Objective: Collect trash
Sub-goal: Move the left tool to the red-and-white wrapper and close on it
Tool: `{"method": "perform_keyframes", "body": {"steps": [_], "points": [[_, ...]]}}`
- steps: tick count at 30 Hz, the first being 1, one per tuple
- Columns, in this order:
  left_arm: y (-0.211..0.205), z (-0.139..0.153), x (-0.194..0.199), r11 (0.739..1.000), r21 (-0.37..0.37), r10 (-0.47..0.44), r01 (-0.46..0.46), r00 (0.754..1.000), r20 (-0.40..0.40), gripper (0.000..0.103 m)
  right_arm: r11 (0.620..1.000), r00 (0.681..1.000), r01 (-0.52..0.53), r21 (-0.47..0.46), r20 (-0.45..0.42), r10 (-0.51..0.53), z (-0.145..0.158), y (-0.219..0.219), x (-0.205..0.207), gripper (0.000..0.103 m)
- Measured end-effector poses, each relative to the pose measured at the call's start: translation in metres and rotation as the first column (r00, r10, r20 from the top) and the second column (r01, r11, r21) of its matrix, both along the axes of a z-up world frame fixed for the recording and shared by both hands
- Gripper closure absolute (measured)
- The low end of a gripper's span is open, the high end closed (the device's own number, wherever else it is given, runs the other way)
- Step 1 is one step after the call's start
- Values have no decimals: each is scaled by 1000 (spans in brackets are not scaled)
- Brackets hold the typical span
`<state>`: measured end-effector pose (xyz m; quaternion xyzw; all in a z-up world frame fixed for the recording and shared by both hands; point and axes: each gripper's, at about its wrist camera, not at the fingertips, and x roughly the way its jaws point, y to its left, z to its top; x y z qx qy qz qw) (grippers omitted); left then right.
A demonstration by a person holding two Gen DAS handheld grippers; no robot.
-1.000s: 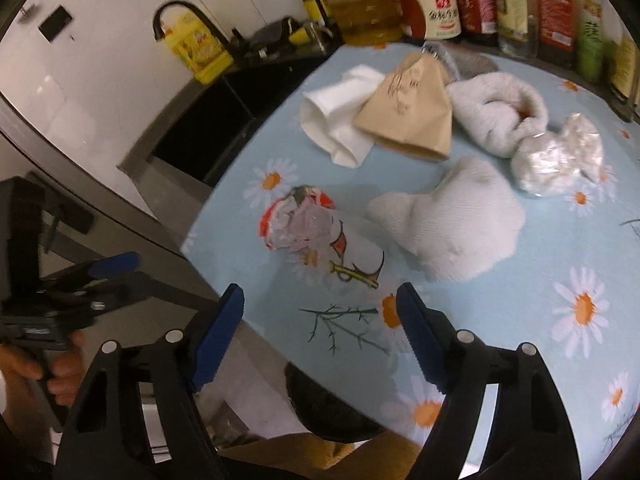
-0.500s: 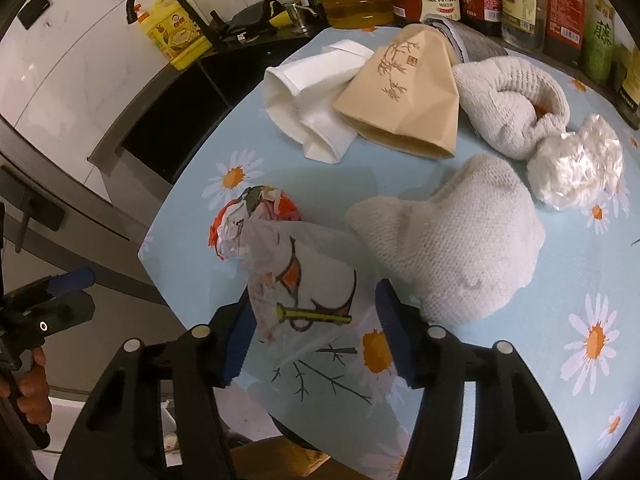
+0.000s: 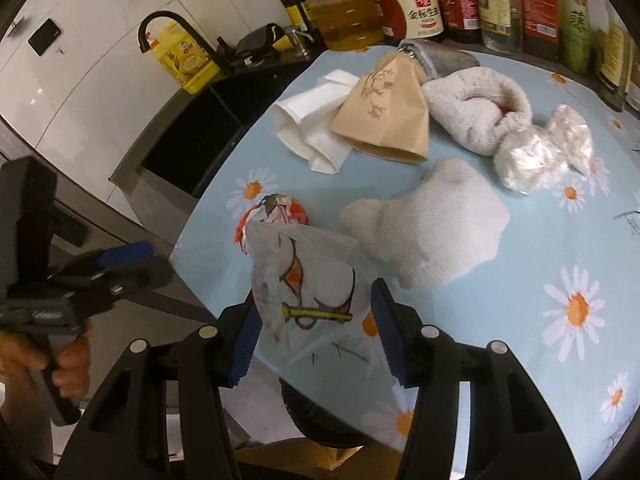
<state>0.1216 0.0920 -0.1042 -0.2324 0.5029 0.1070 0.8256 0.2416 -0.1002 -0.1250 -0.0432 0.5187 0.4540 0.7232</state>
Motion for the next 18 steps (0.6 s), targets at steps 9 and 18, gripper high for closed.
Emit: {"method": "perform_keyframes", "body": {"steps": [9,18], "points": [[-22,-3,47,988,27,-152,152,988,5,15,991,992,127,38,17,-128,20,-51,3,50],[-37,-29,82,960,120,-237,252,963,-128,50,966,966,256,47,23,-257,22,-100,6,50]]}}
